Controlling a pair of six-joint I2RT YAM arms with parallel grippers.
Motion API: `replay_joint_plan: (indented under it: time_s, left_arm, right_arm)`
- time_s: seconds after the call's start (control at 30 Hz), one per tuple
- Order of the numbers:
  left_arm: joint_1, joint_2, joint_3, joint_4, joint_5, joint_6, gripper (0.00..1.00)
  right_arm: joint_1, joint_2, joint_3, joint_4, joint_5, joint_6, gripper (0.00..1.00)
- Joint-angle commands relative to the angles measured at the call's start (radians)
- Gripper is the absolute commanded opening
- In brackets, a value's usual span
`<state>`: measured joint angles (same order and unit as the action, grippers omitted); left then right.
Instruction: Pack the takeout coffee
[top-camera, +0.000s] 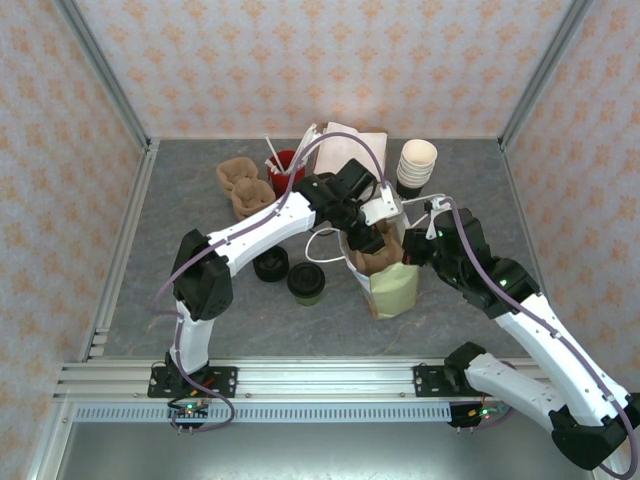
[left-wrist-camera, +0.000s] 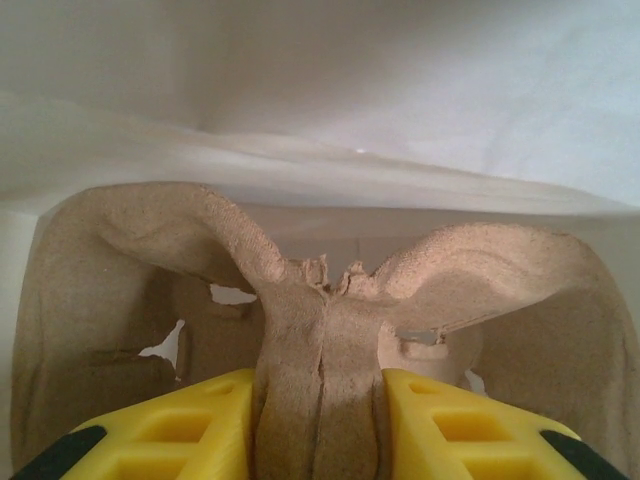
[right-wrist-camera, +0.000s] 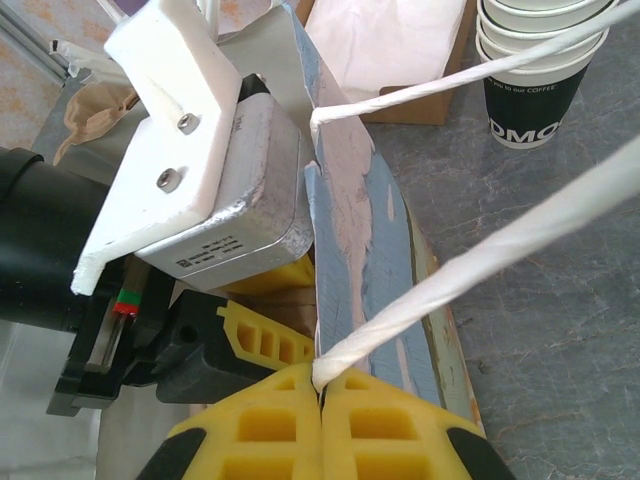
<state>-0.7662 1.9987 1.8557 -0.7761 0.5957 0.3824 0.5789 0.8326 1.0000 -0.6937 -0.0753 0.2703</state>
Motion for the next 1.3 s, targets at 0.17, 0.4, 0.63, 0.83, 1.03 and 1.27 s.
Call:
replay_joint_plan:
  time_s: [0.17, 0.4, 0.63, 0.83, 1.03, 1.27]
  left_arm:
    - [-0.014, 0.01, 0.039, -0.011, 0.014, -0.047, 0.53]
    - [-0.012, -0.046, 0.103, -0.05, 0.031, -0.063, 0.76]
    - [-0.014, -0.08, 0.193, -0.137, 0.032, -0.078, 0.87]
    - [-0.012, -0.083, 0.273, -0.175, 0.038, -0.14, 0.88]
    - [-0.012, -0.152, 0.347, -0.17, 0.009, -0.243, 0.91]
    - [0.015, -0.279, 0.364, -0.147, -0.153, -0.392, 0.91]
  right_arm:
    - [-0.005, -0.02, -0.01, 0.017, -0.013, 0.011, 0.03]
    - [-0.005, -0.022, -0.014, 0.009, -0.012, 0.008, 0.03]
    - [-0.005, -0.036, -0.011, 0.005, 0.002, 0.007, 0.02]
    - [-0.006, -0.036, 0.003, 0.003, 0.008, 0.01, 0.02]
    - [-0.005, -0.042, 0.006, -0.002, 0.009, 0.053, 0.03]
    - [-0.005, -0.05, 0.008, -0.038, 0.03, 0.175, 0.35]
